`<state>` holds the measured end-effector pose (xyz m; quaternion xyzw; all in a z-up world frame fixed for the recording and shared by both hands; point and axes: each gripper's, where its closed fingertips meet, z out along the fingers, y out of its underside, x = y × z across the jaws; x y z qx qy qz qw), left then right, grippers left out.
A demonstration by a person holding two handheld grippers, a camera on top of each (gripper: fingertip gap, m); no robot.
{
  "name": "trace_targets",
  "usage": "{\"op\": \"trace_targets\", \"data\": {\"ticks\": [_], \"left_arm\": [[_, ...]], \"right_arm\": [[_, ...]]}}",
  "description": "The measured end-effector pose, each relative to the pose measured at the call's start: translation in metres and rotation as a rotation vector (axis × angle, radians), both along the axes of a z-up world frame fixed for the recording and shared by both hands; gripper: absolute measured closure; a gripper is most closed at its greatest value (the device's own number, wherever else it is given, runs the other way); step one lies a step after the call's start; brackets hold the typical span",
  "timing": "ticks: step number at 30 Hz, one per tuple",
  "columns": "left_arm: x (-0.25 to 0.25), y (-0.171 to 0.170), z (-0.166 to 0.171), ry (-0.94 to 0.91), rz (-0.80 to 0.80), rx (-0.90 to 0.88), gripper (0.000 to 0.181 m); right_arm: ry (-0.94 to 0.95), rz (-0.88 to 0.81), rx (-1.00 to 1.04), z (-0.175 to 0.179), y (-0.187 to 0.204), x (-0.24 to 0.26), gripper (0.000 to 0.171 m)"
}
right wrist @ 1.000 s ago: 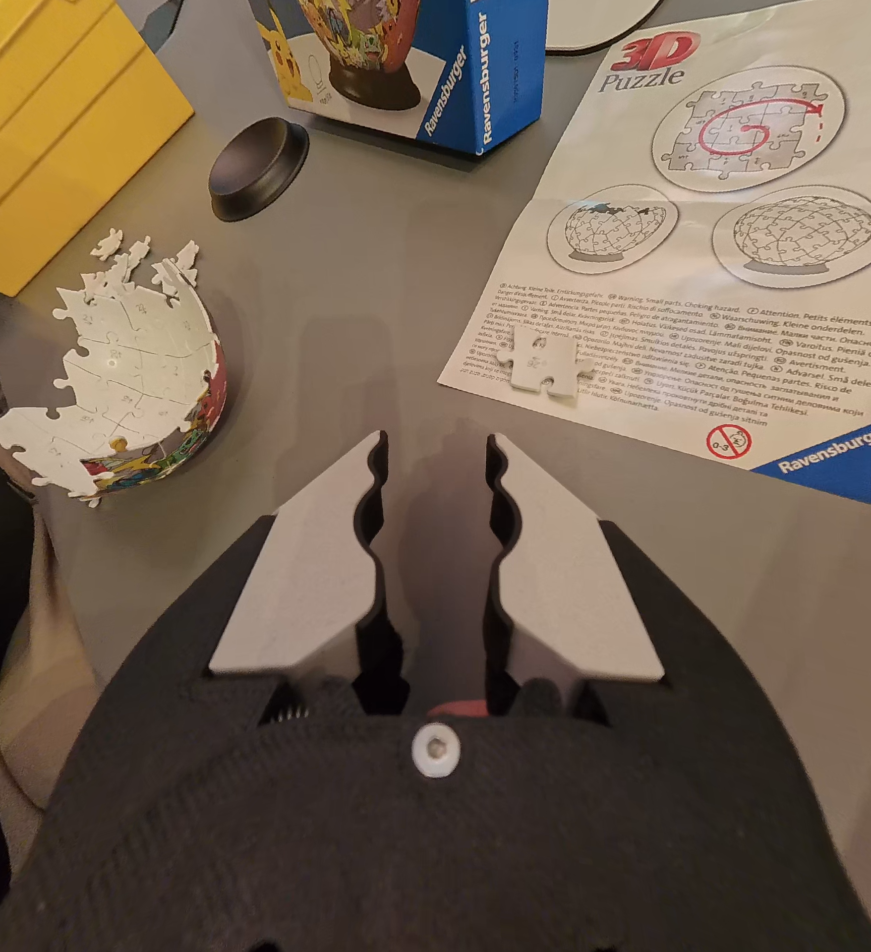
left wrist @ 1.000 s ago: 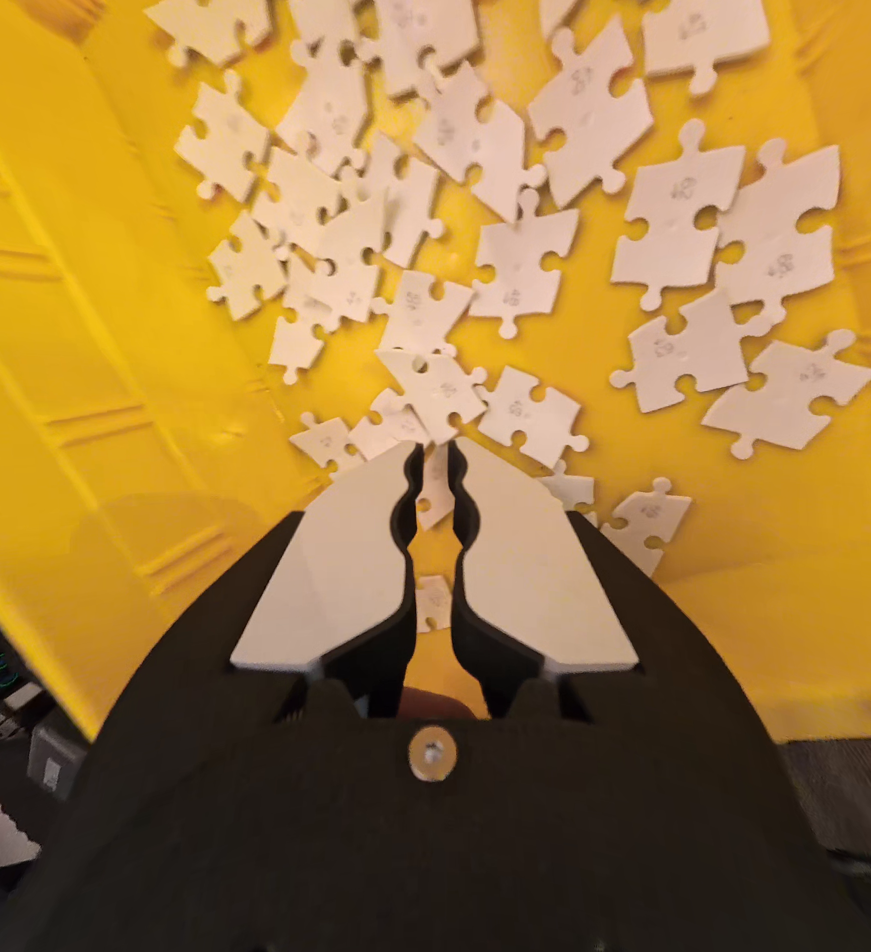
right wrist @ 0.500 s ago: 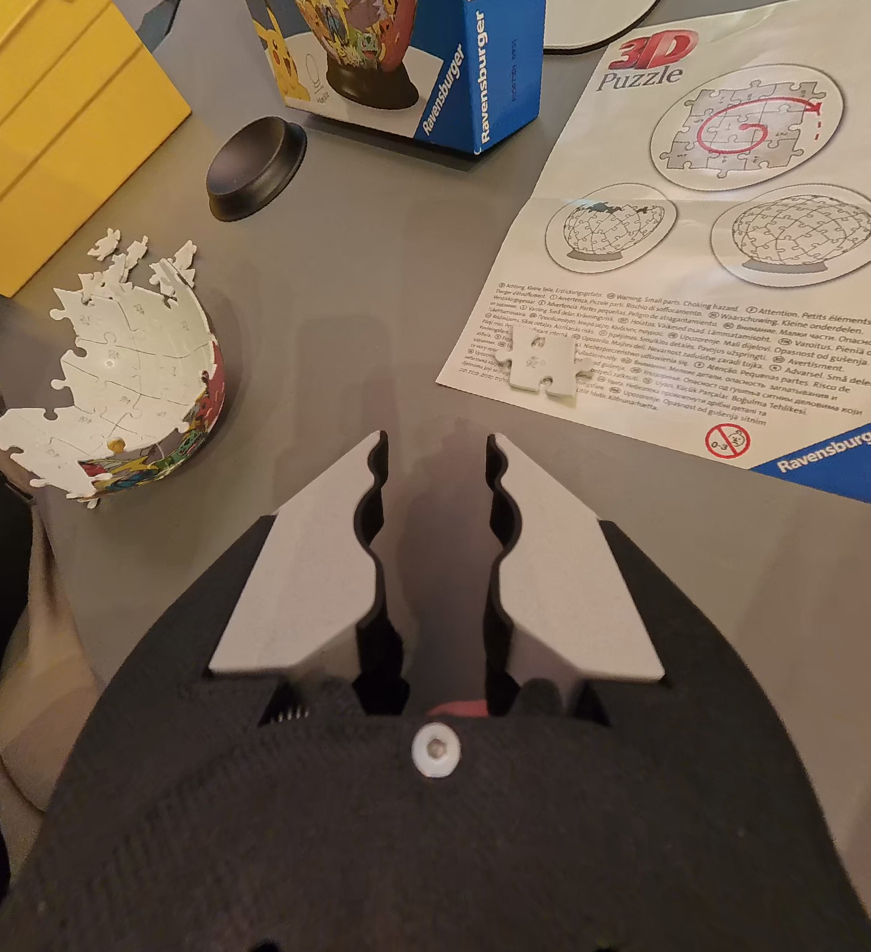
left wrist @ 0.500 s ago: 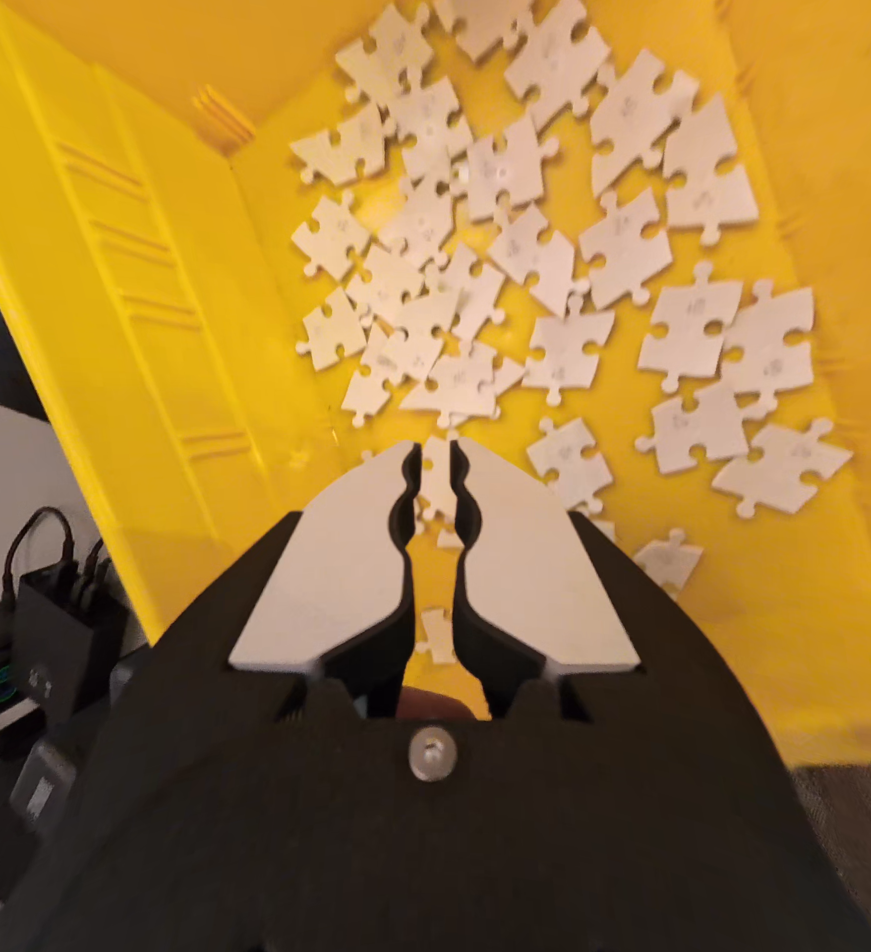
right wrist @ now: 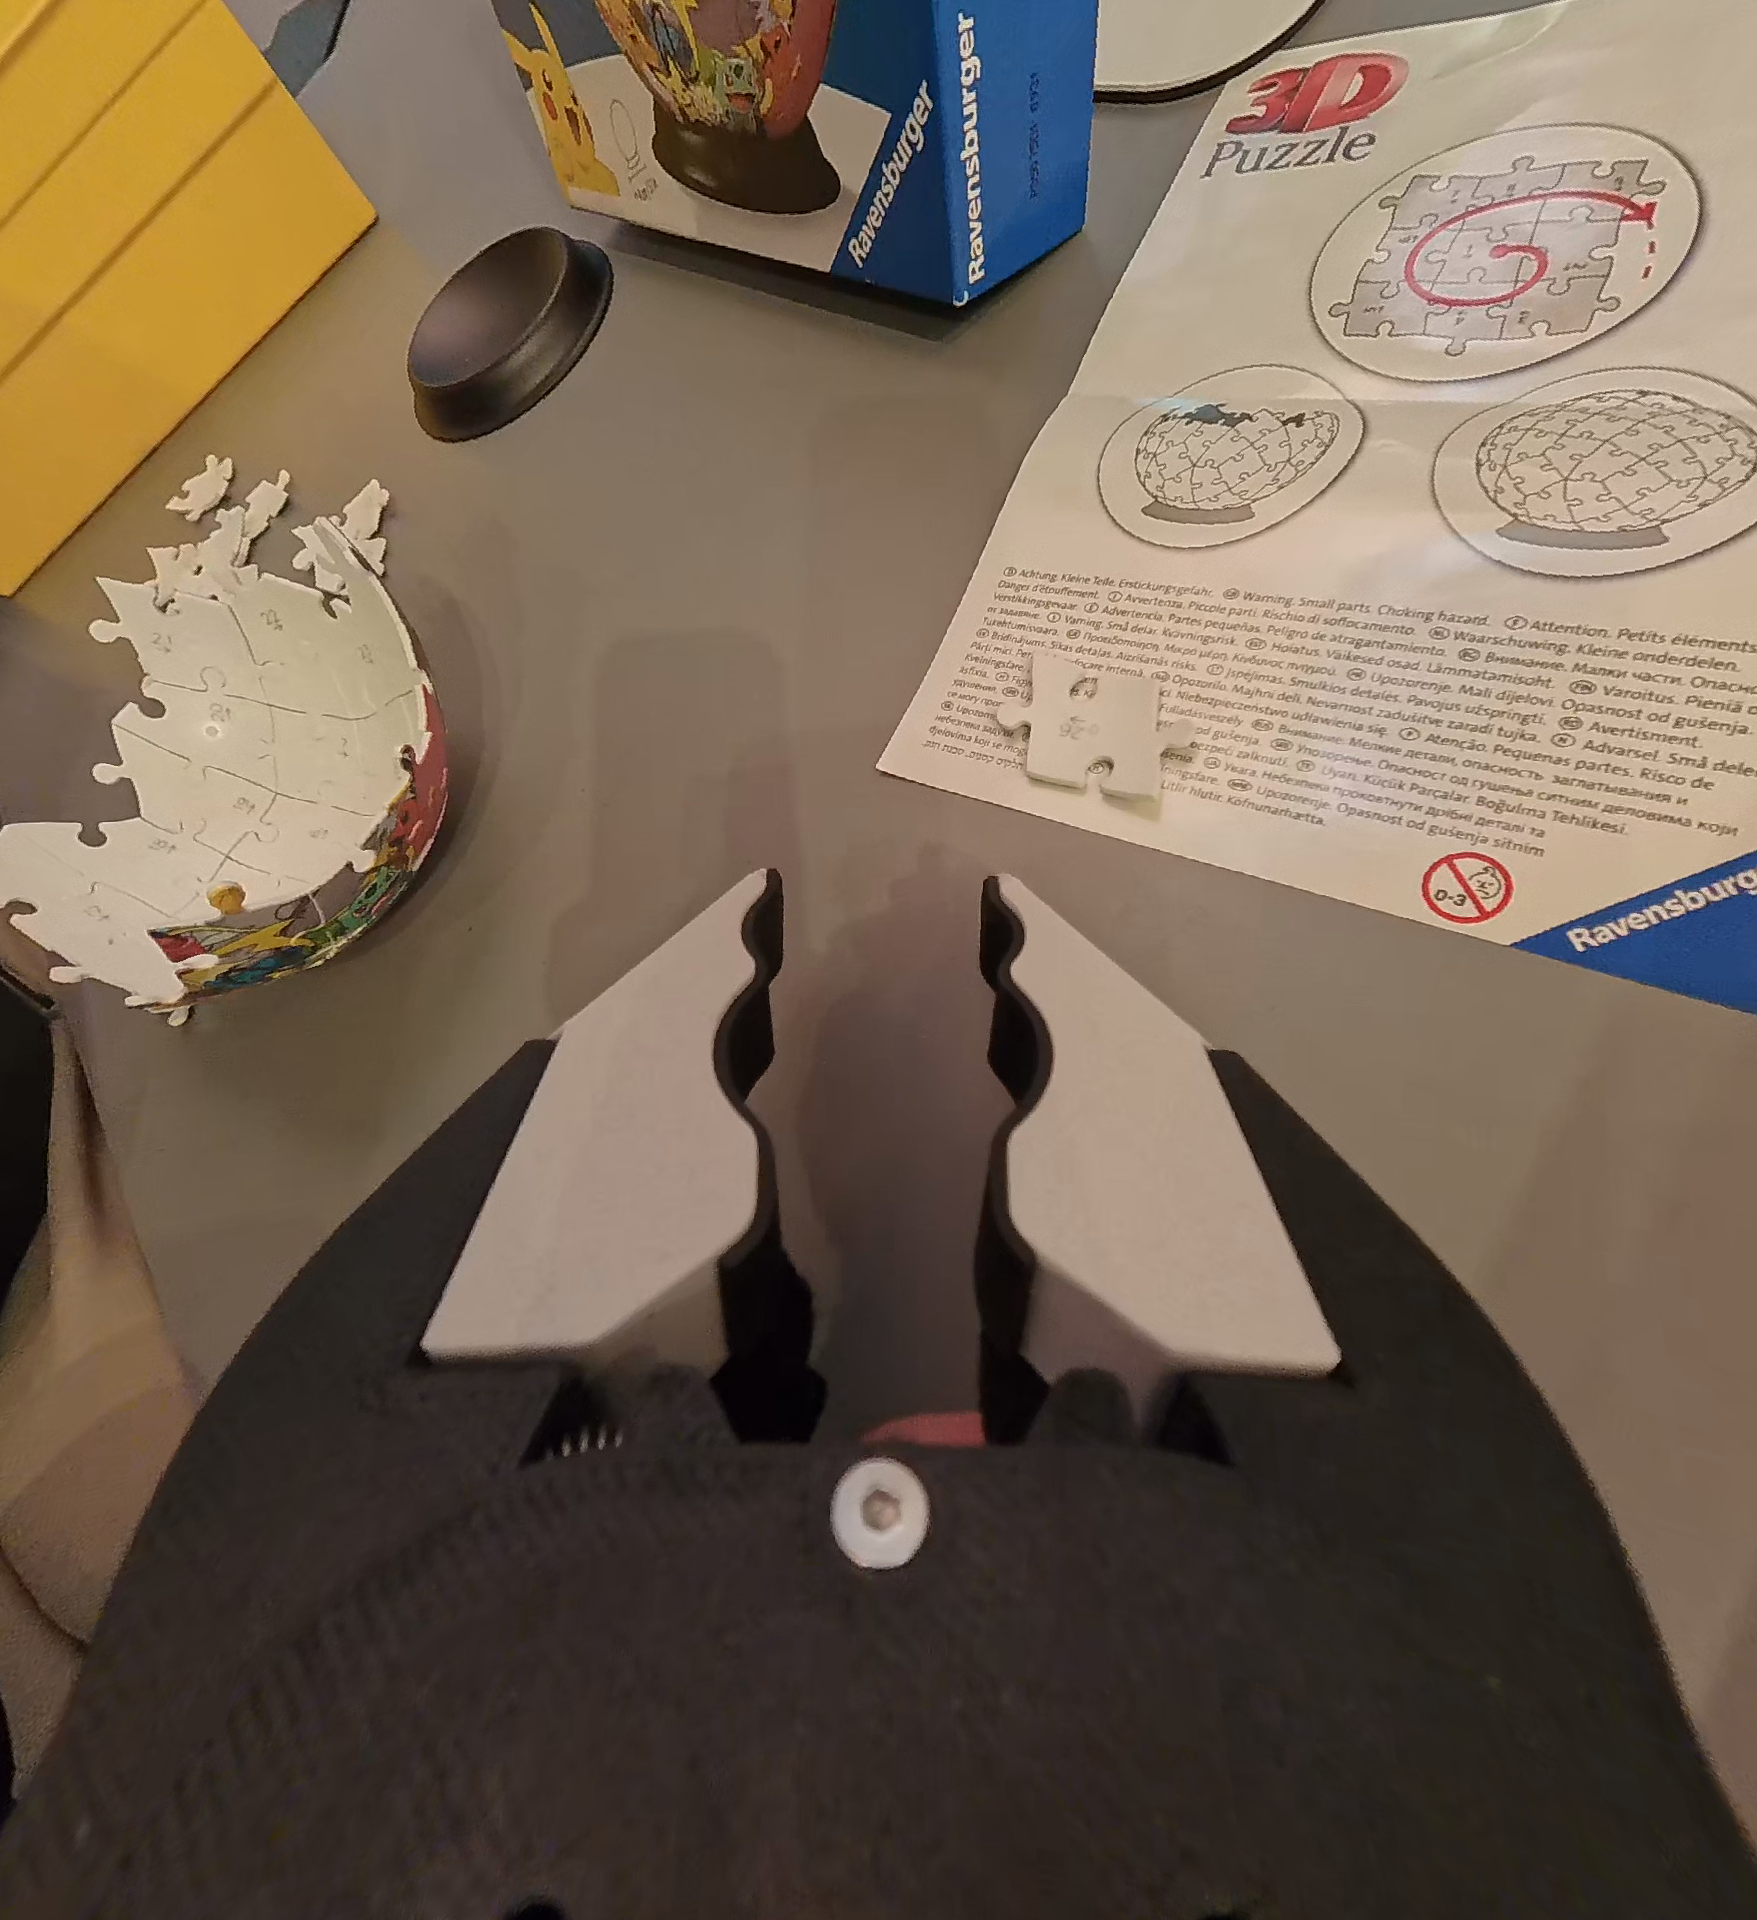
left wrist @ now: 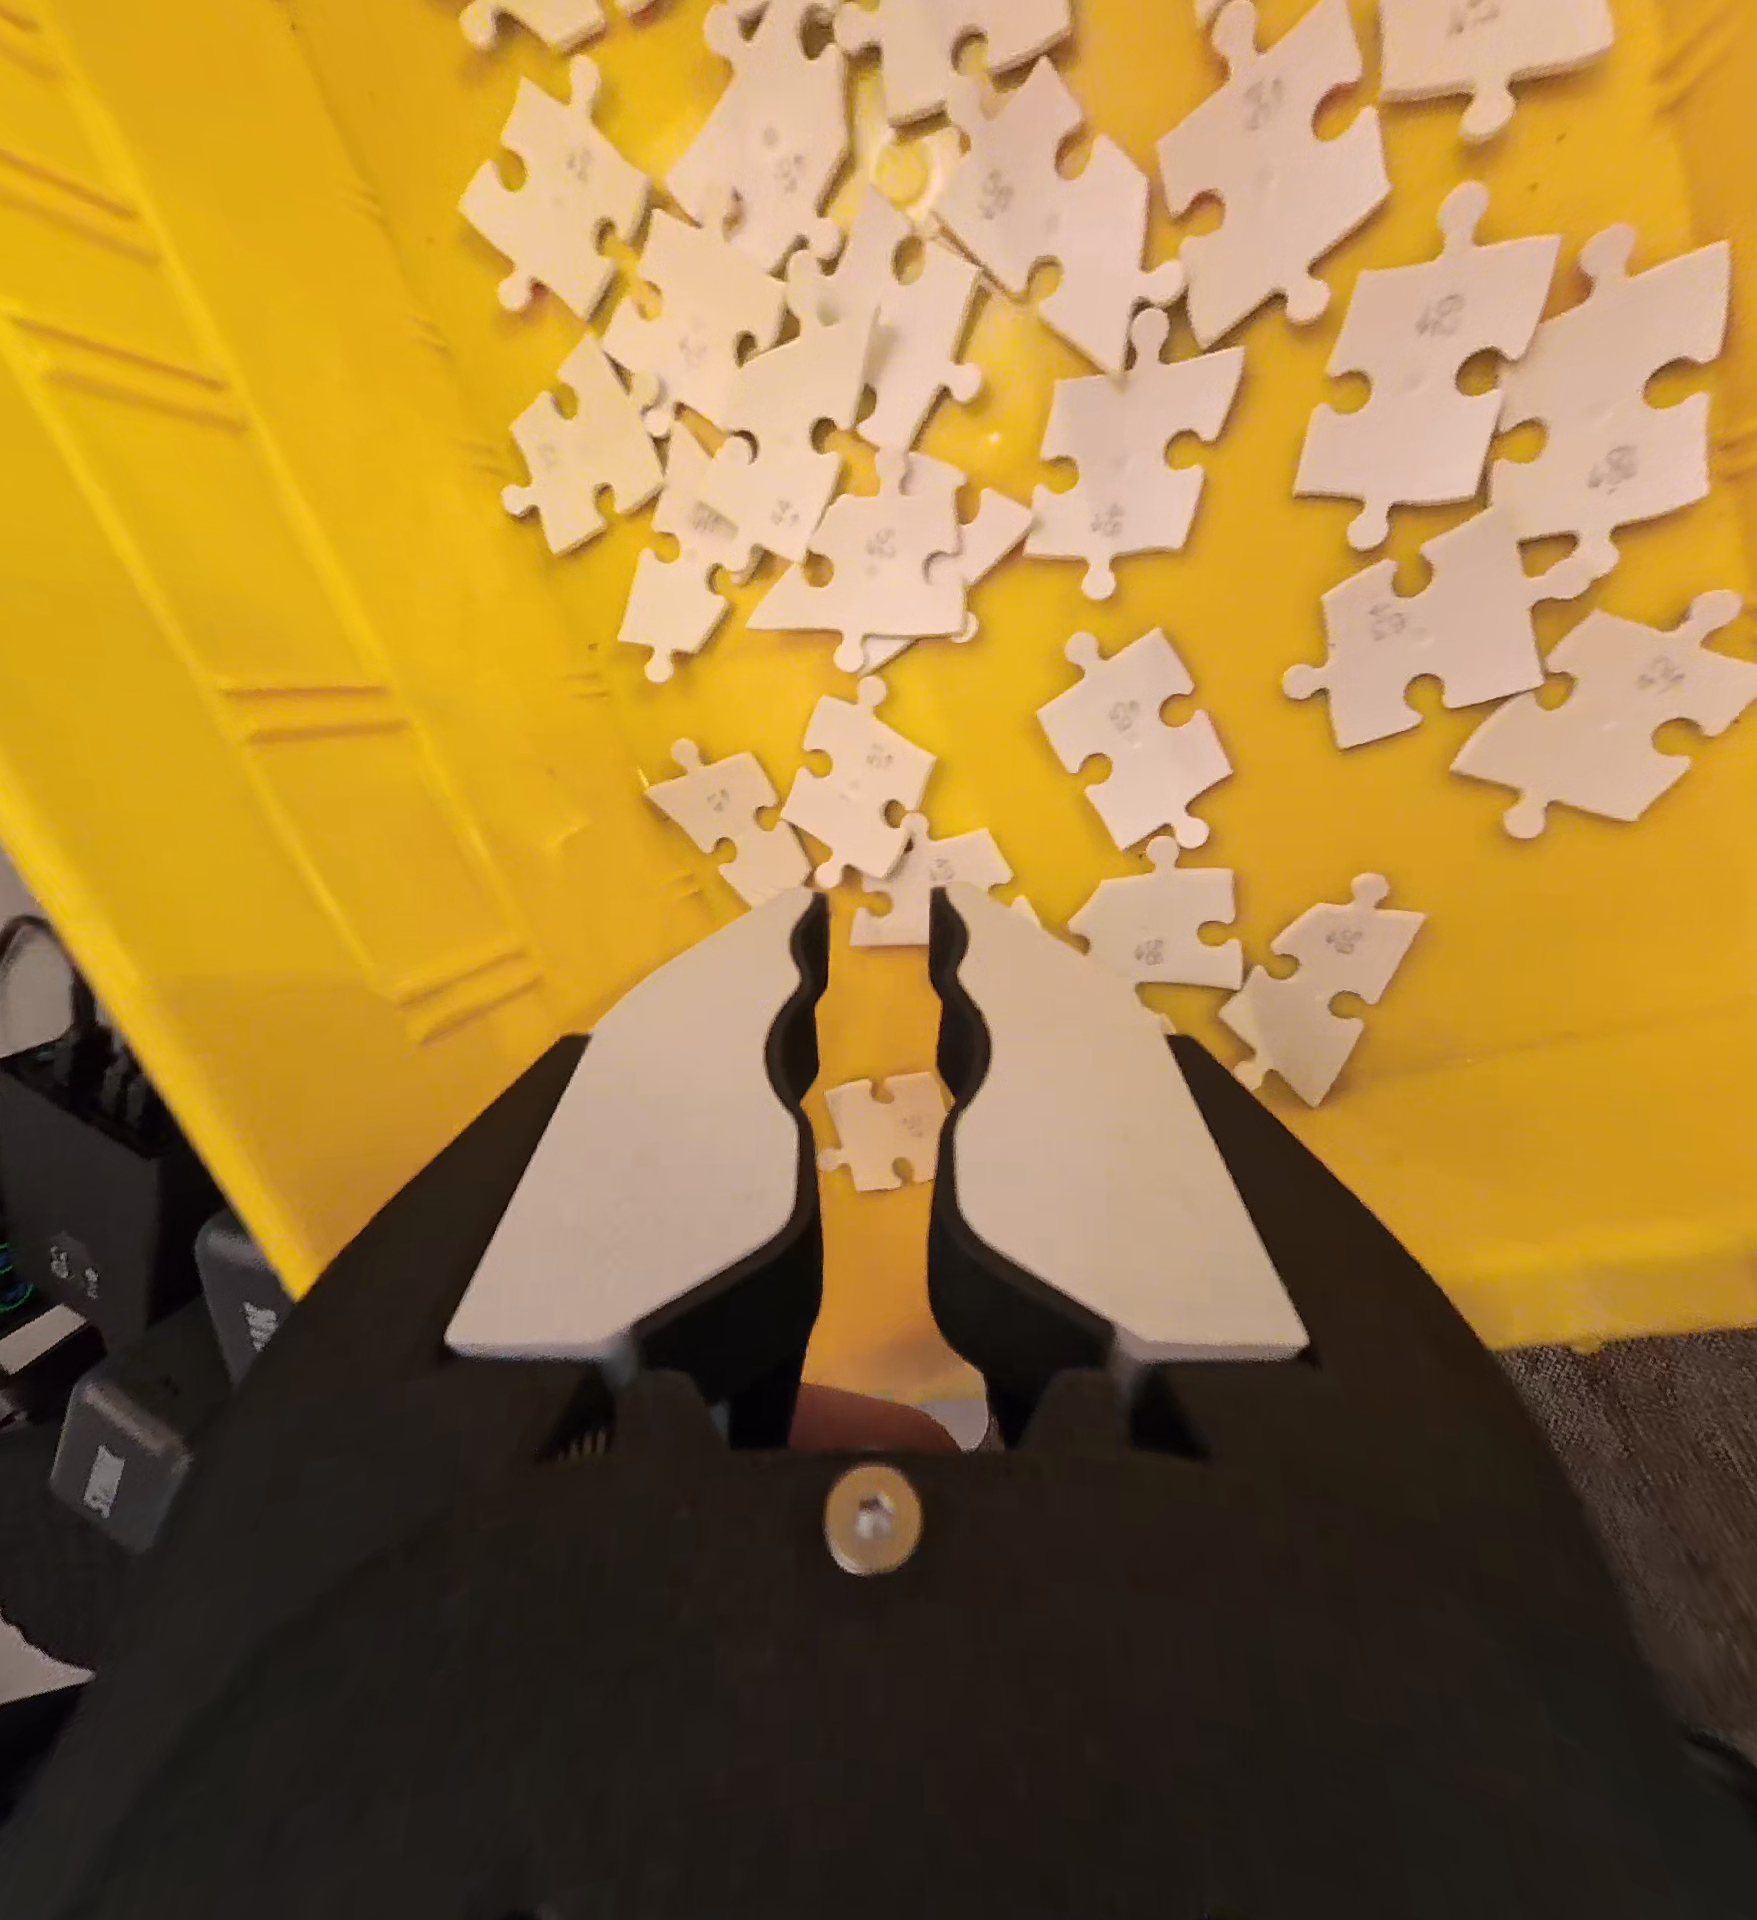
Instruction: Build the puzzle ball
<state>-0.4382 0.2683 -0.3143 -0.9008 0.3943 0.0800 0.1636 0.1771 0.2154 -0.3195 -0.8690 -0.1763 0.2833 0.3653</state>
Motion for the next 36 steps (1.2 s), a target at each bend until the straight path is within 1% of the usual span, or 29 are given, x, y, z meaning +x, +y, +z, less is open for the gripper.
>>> {"op": "trace_targets", "data": {"ticks": [3,5,8,10,12,13,18,23,25,28,30,34,36], "left_arm": [[0.0,0.005,-0.007,0.036,0.0,-0.003,0.165],[0.002,0.009,-0.011,0.03,-0.007,-0.015,0.165],[0.001,0.018,-0.02,0.018,0.014,-0.024,0.171],[-0.005,0.027,-0.019,0.041,0.036,0.013,0.173],[-0.008,0.033,-0.01,0.046,0.076,0.062,0.174],[-0.005,0.033,-0.004,0.028,0.07,0.079,0.174],[-0.009,0.024,0.023,-0.039,0.077,0.12,0.173],[-0.019,0.005,0.031,-0.007,0.042,0.09,0.17],[-0.02,0.001,0.033,-0.022,0.051,0.084,0.171],[-0.029,-0.005,0.035,0.003,0.055,0.084,0.17],[-0.035,-0.004,0.048,-0.018,0.071,0.124,0.17],[-0.042,-0.003,0.086,-0.087,0.086,0.251,0.172],[-0.04,-0.006,0.091,-0.091,0.066,0.262,0.171]], "right_arm": [[-0.003,0.0,-0.002,0.0,0.0,0.0,0.135],[-0.004,-0.001,-0.003,-0.001,0.0,0.0,0.135],[-0.007,-0.001,-0.006,-0.001,0.0,0.0,0.135],[-0.009,-0.002,-0.005,-0.001,0.0,0.0,0.135],[-0.01,-0.005,-0.006,-0.001,0.001,0.001,0.135],[-0.009,-0.006,-0.006,-0.001,0.001,0.001,0.135],[-0.009,-0.007,-0.009,-0.001,0.001,0.001,0.135],[-0.01,-0.01,-0.011,-0.002,0.001,0.001,0.135],[-0.012,-0.011,-0.012,-0.002,0.001,0.001,0.135],[-0.014,-0.012,-0.014,-0.002,0.001,0.001,0.135],[-0.015,-0.013,-0.014,-0.003,0.002,0.002,0.135],[-0.018,-0.015,-0.018,-0.003,0.002,0.002,0.135],[-0.021,-0.015,-0.021,-0.004,0.002,0.002,0.135]]}}
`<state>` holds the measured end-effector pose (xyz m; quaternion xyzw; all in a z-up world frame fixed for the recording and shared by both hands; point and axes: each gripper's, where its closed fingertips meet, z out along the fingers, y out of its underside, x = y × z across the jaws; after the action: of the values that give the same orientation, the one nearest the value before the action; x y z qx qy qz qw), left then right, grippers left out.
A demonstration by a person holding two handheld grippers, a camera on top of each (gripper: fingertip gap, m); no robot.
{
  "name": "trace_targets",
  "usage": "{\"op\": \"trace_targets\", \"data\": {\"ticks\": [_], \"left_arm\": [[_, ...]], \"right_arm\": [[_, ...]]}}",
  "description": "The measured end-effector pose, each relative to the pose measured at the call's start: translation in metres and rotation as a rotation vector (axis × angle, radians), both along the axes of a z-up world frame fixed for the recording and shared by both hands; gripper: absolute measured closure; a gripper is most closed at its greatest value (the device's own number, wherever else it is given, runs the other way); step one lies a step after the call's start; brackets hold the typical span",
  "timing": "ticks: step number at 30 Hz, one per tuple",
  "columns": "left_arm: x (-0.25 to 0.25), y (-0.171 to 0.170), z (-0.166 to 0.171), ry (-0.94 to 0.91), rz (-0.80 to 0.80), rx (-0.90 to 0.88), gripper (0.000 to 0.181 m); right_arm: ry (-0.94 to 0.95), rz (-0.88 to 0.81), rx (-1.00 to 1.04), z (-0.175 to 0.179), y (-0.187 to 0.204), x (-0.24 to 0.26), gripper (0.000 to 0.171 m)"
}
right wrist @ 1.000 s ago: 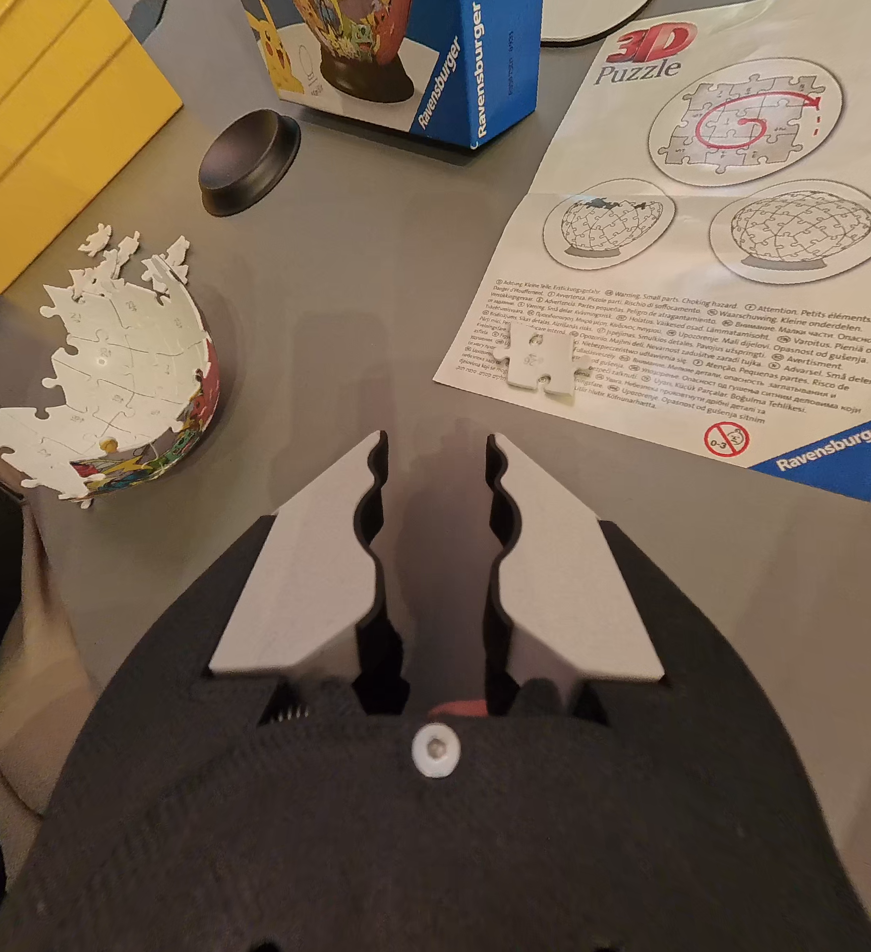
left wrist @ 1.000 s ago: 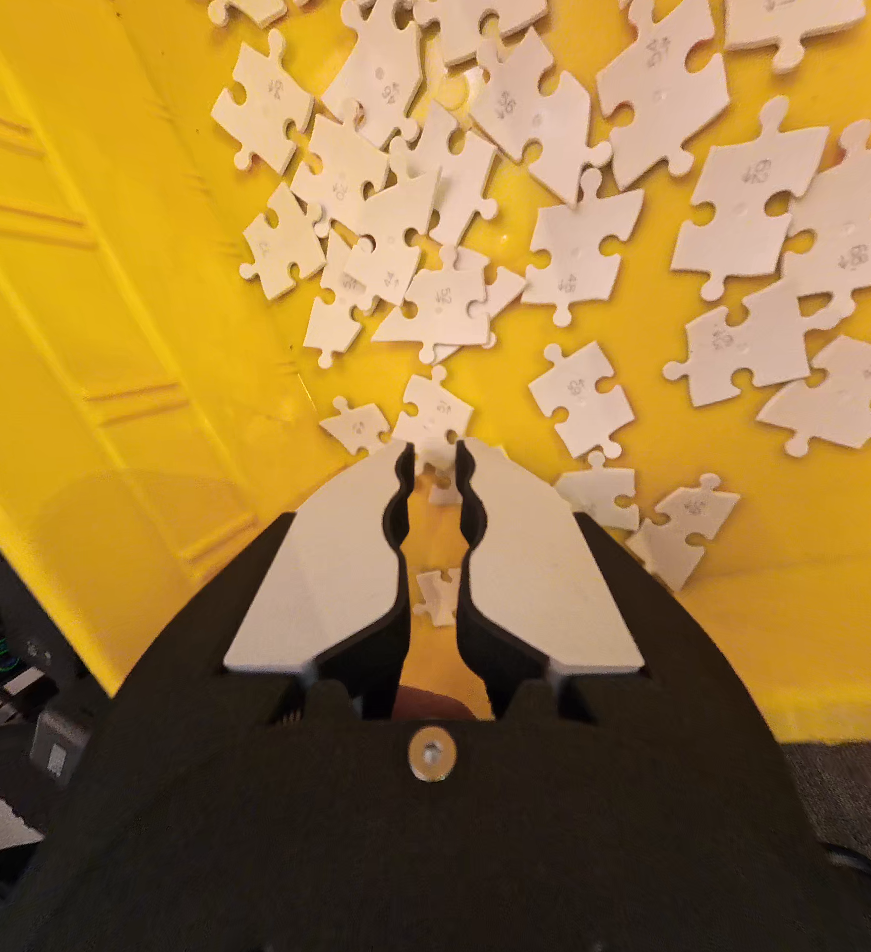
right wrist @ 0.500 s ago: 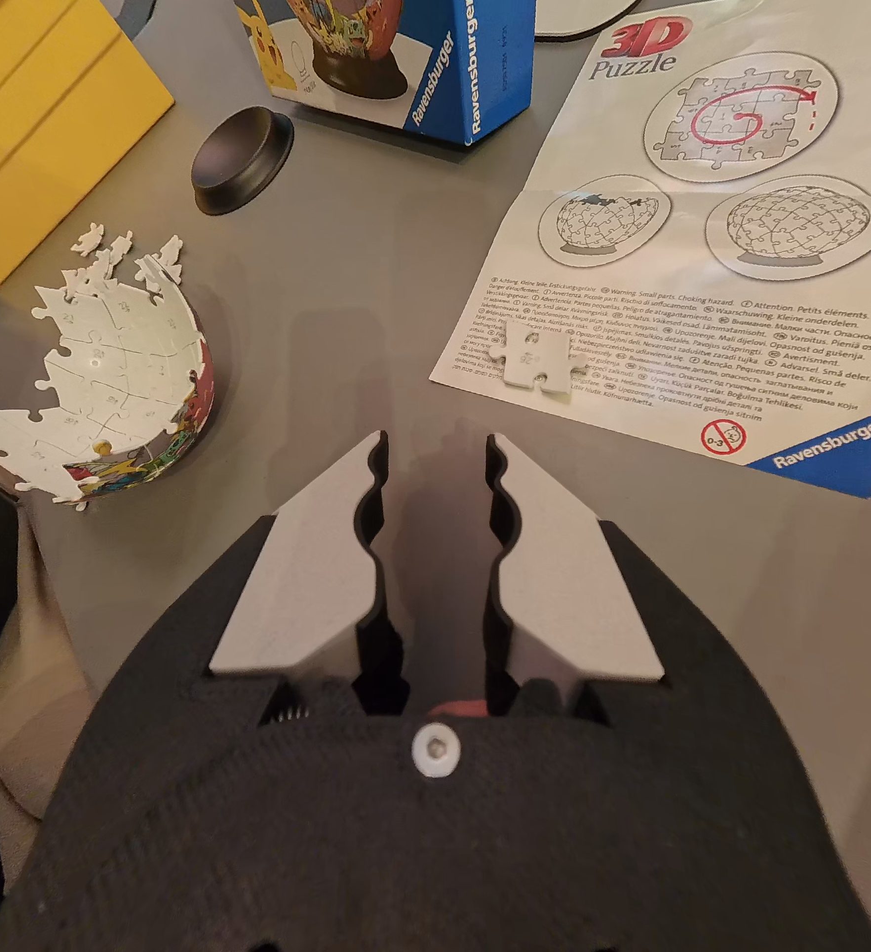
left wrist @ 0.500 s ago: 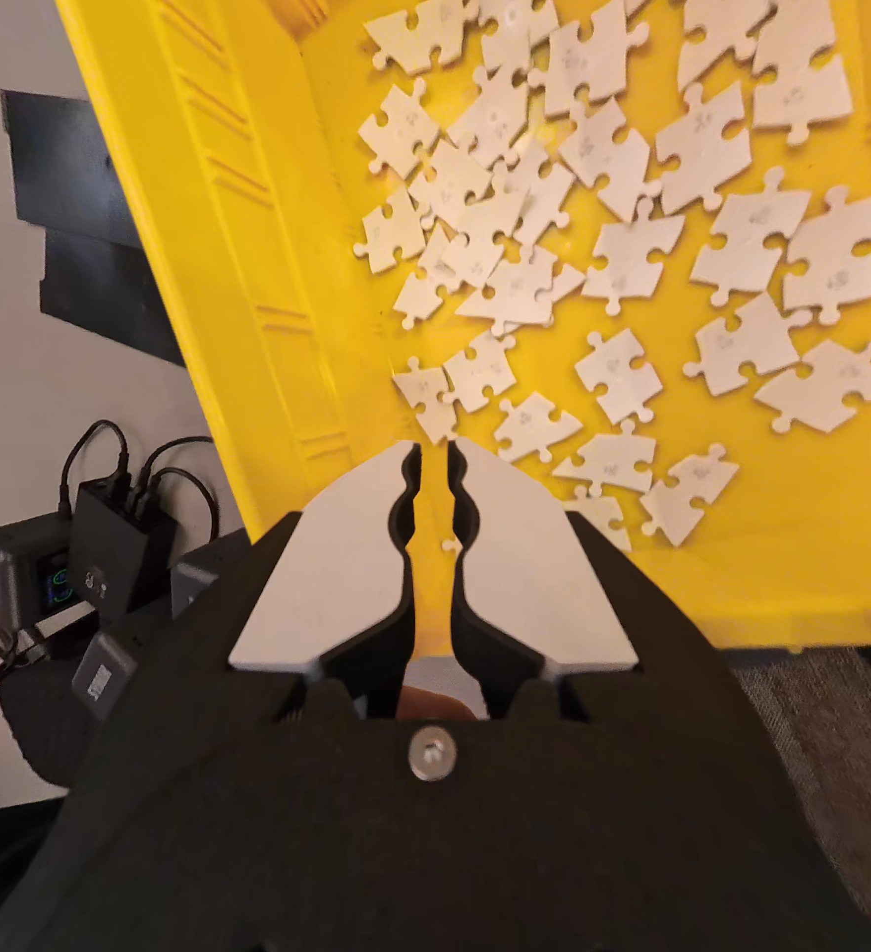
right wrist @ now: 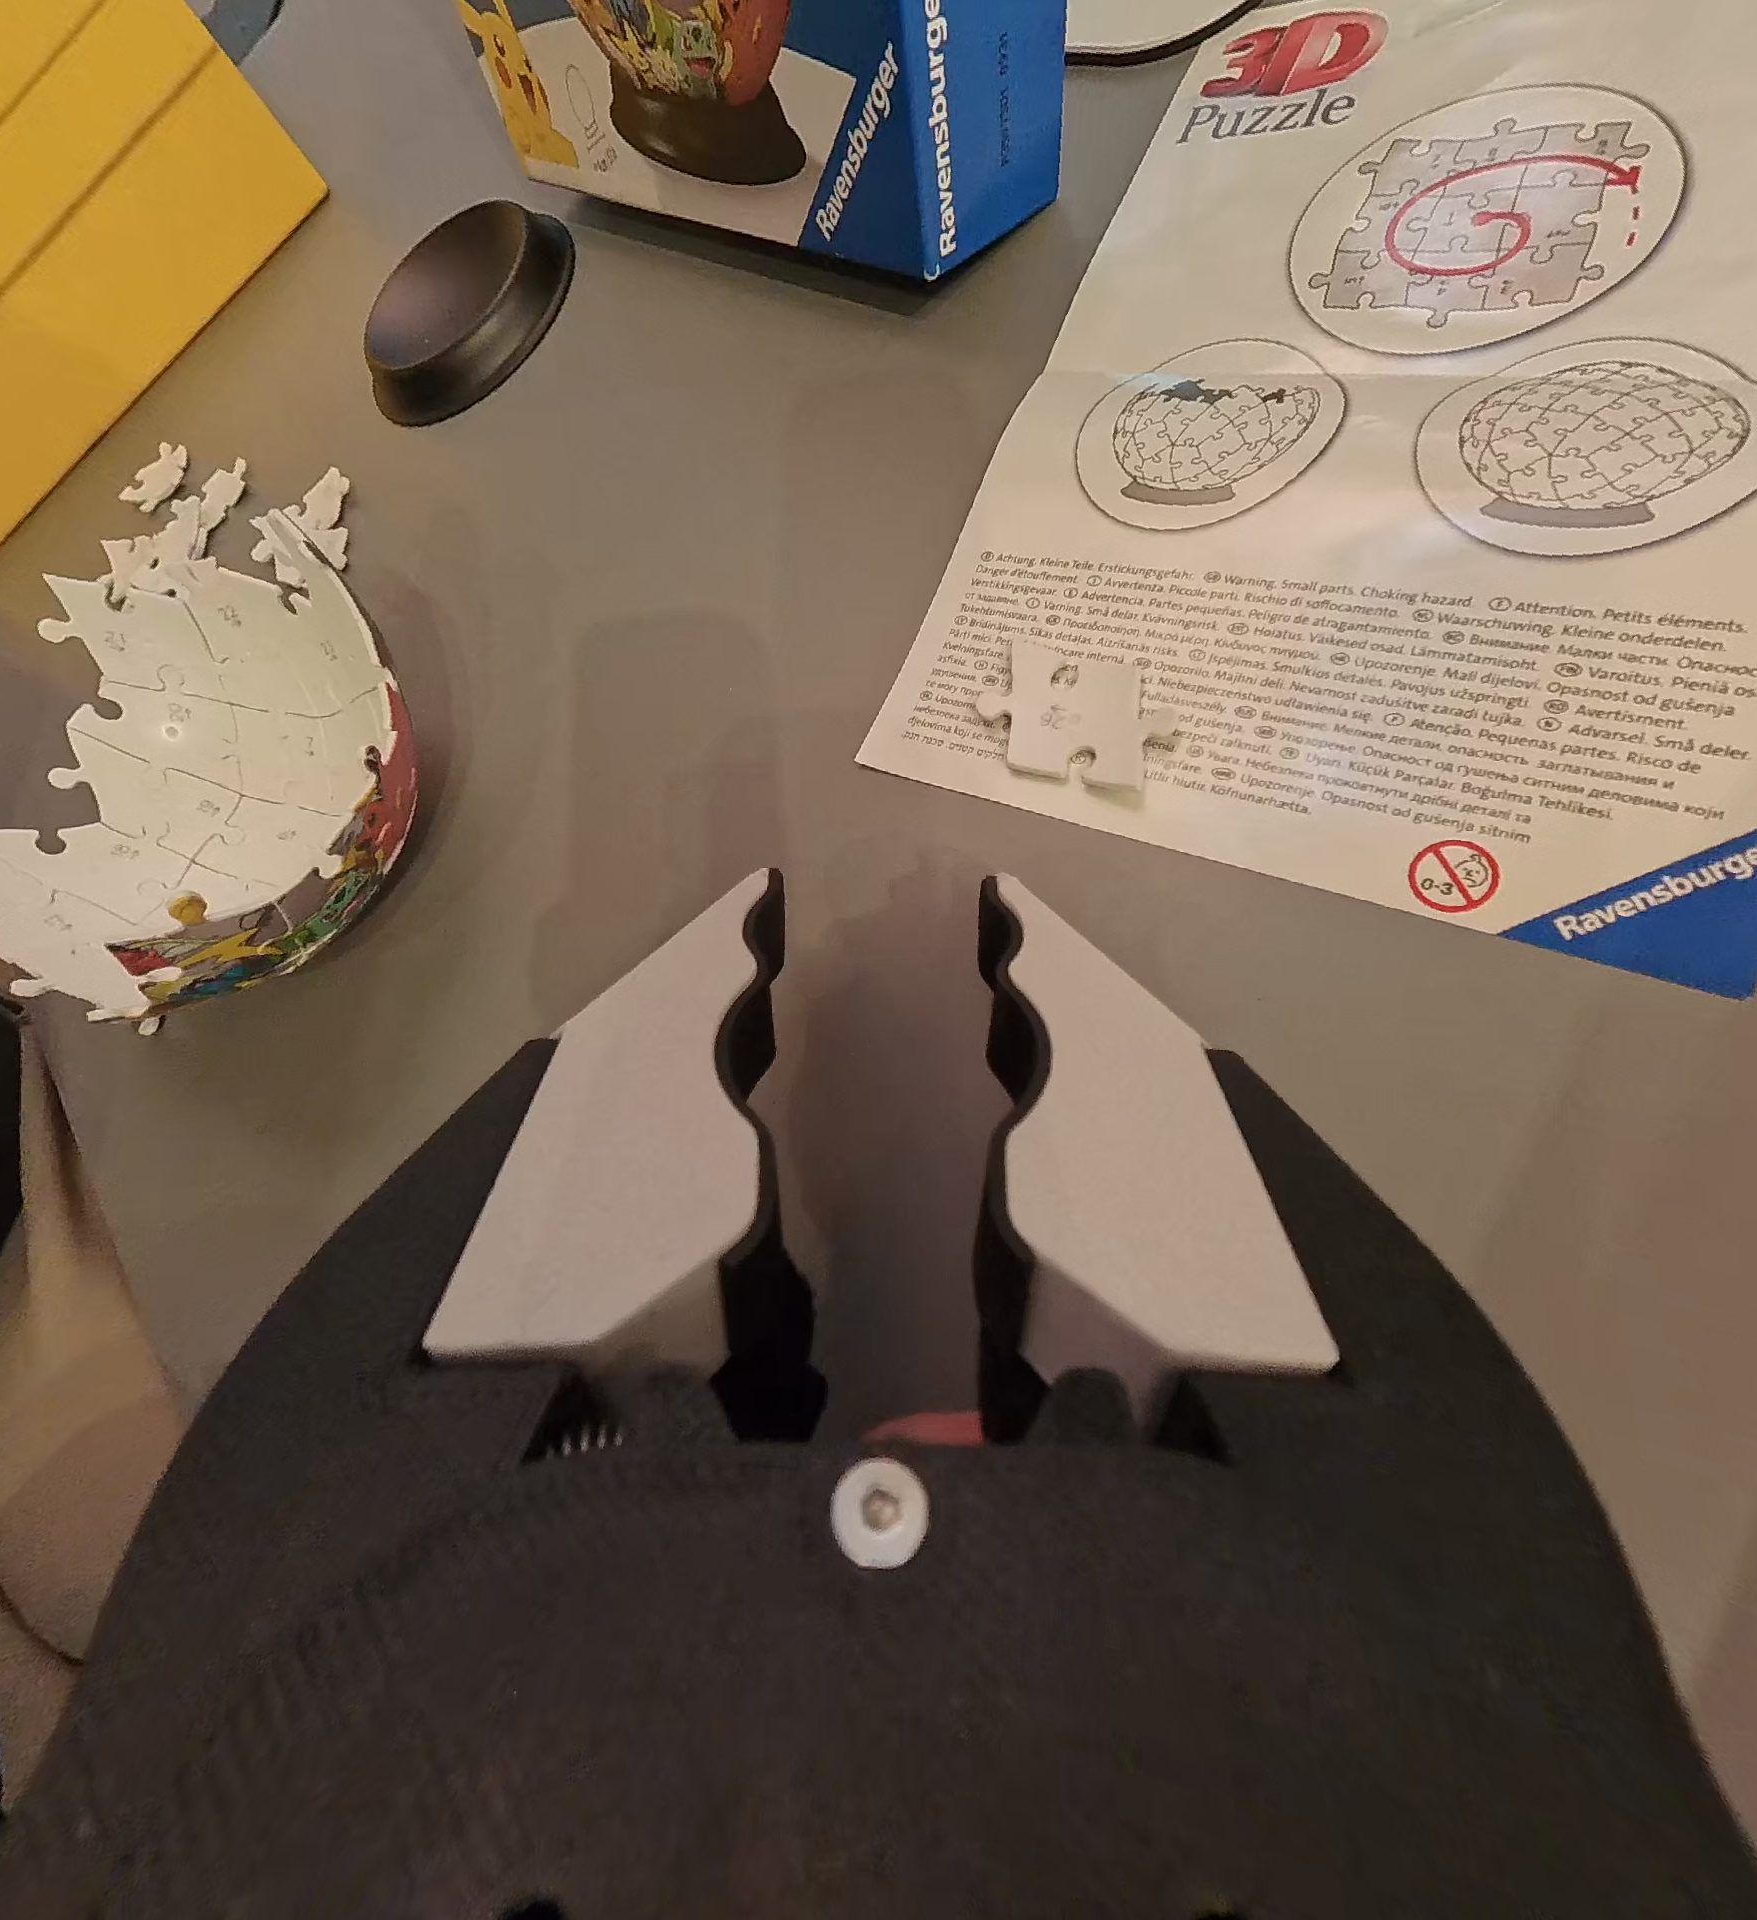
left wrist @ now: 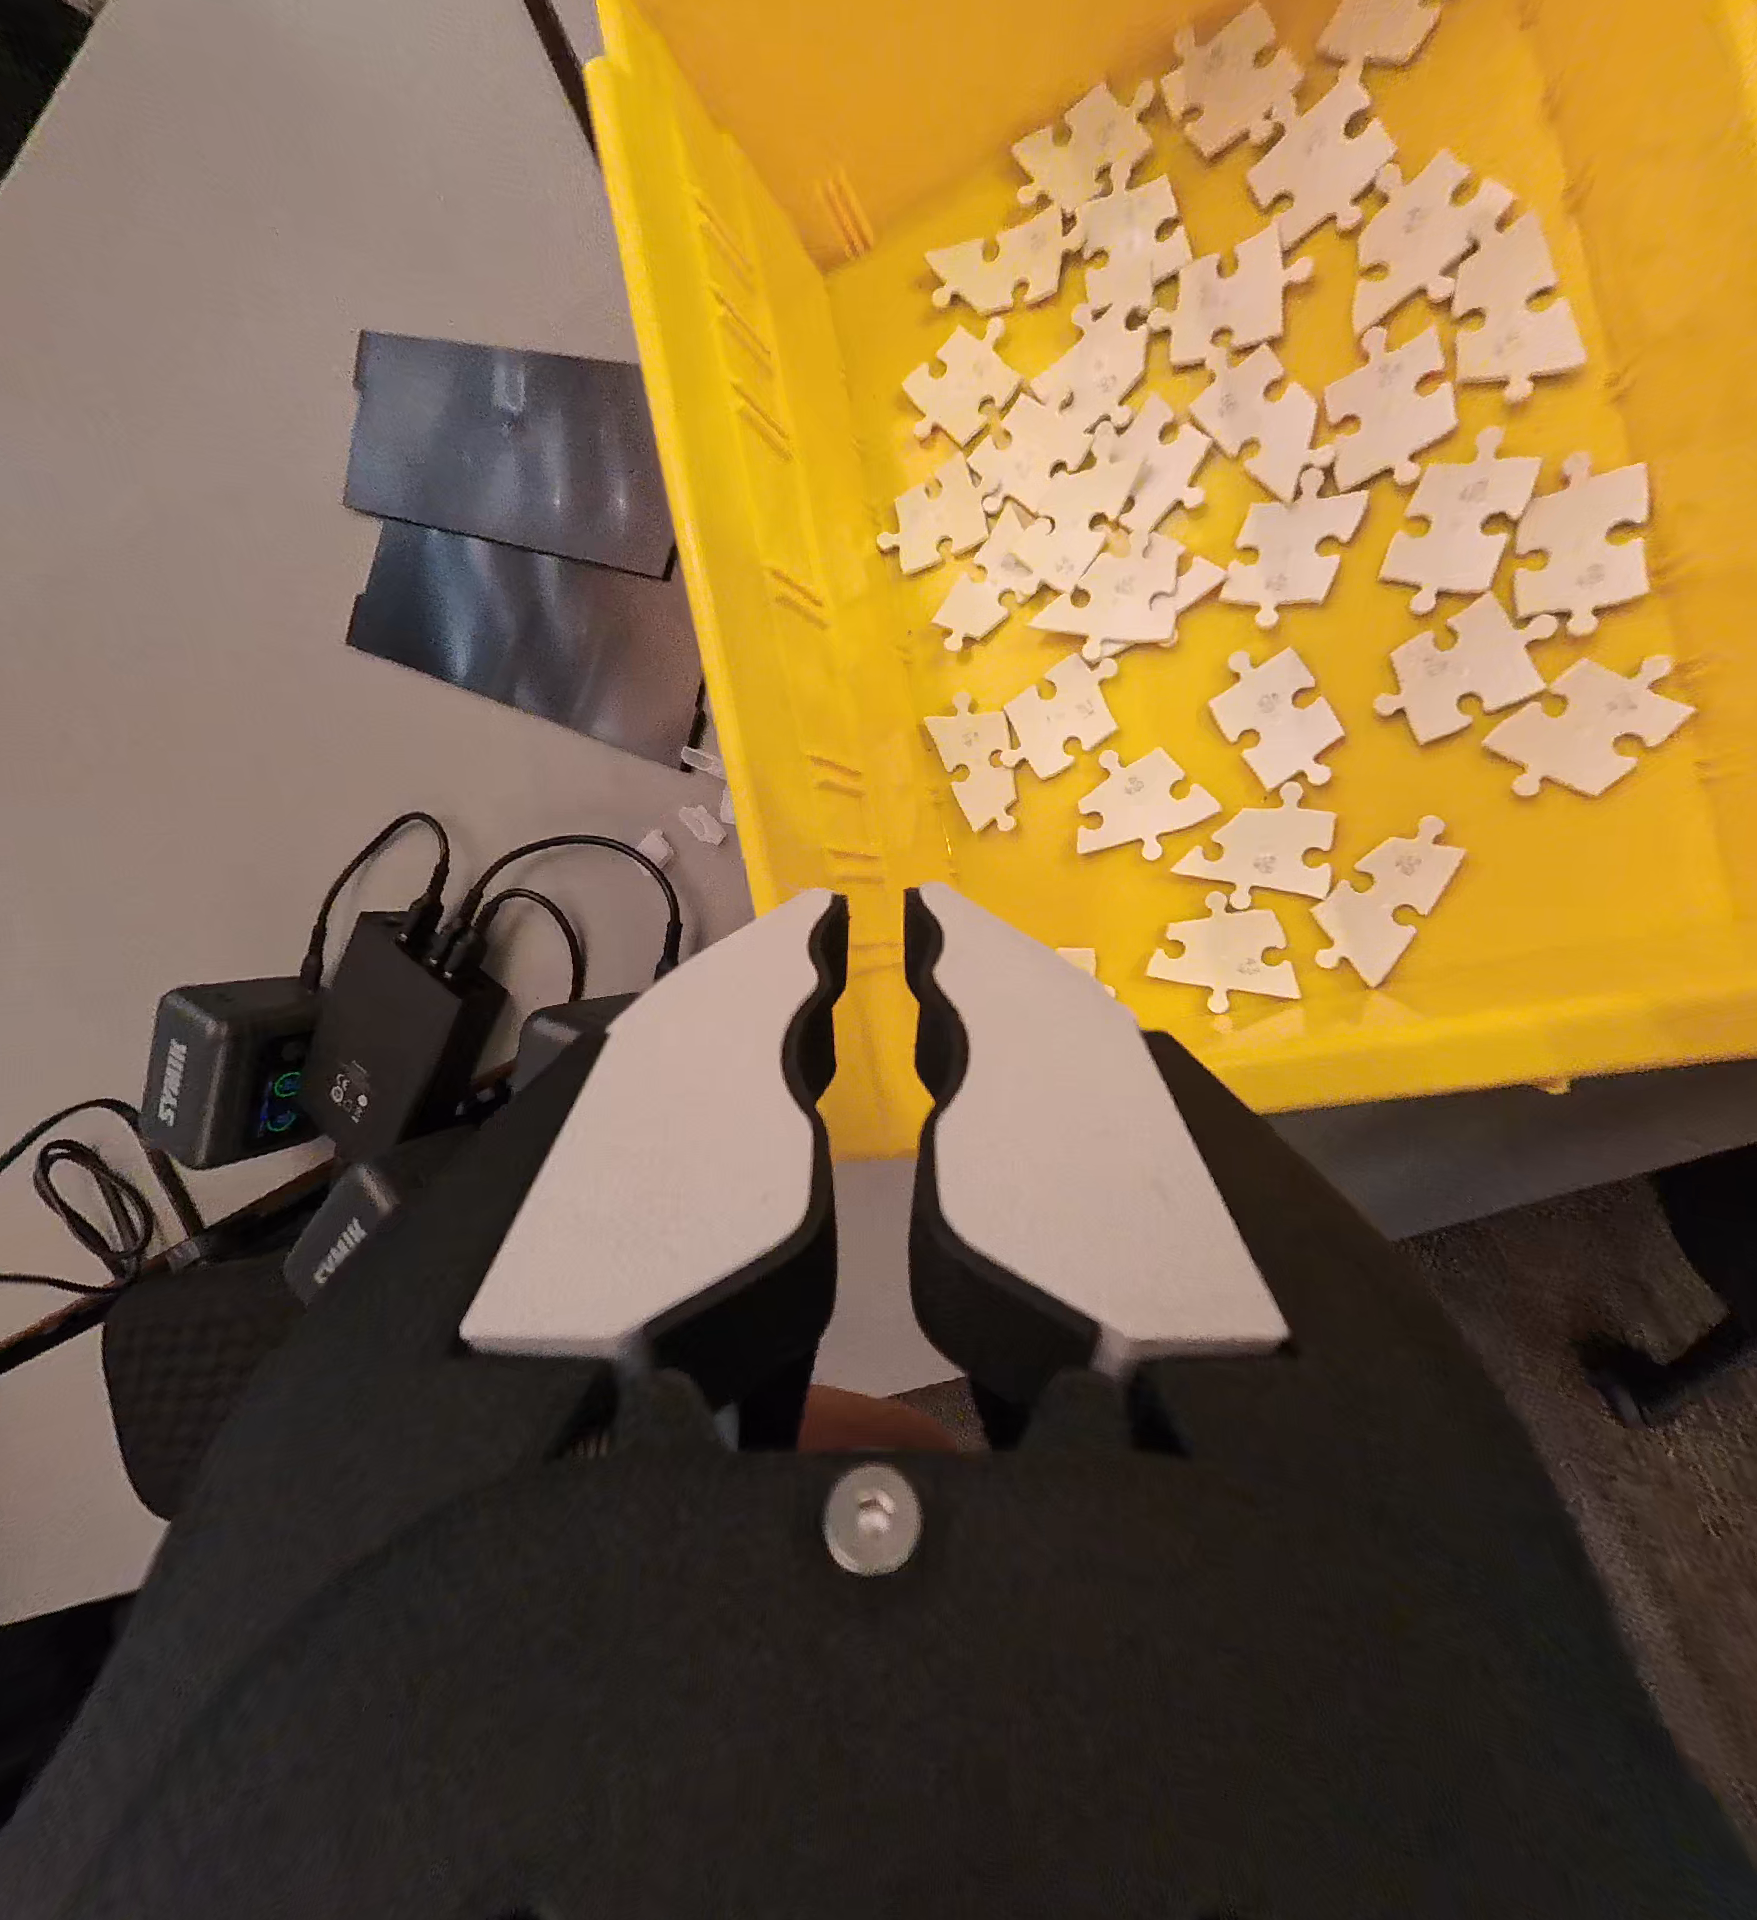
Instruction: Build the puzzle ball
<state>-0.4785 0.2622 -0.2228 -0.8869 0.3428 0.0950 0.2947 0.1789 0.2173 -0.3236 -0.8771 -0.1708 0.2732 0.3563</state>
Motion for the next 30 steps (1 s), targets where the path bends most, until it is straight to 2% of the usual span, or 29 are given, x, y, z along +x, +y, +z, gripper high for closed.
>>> {"op": "trace_targets", "data": {"ticks": [7,13,18,24,26,30], "left_arm": [[0.037,-0.007,-0.023,-0.04,-0.147,-0.076,0.166],[0.089,-0.01,-0.055,-0.109,-0.317,-0.168,0.155],[0.112,-0.007,-0.084,-0.085,-0.382,-0.24,0.147],[0.108,0.0,-0.108,-0.005,-0.362,-0.285,0.142],[0.107,0.001,-0.107,-0.026,-0.35,-0.285,0.141],[0.079,0.012,-0.107,0.07,-0.255,-0.257,0.142]], "right_arm": [[-0.007,-0.005,-0.003,-0.001,0.0,0.001,0.136],[-0.008,-0.015,-0.005,-0.002,0.001,0.001,0.138],[-0.012,-0.018,-0.005,-0.002,0.002,0.002,0.139],[-0.01,-0.019,-0.007,-0.002,0.002,0.002,0.139],[-0.009,-0.019,-0.006,-0.002,0.002,0.002,0.139],[-0.009,-0.018,-0.006,-0.002,0.002,0.002,0.139]]}}
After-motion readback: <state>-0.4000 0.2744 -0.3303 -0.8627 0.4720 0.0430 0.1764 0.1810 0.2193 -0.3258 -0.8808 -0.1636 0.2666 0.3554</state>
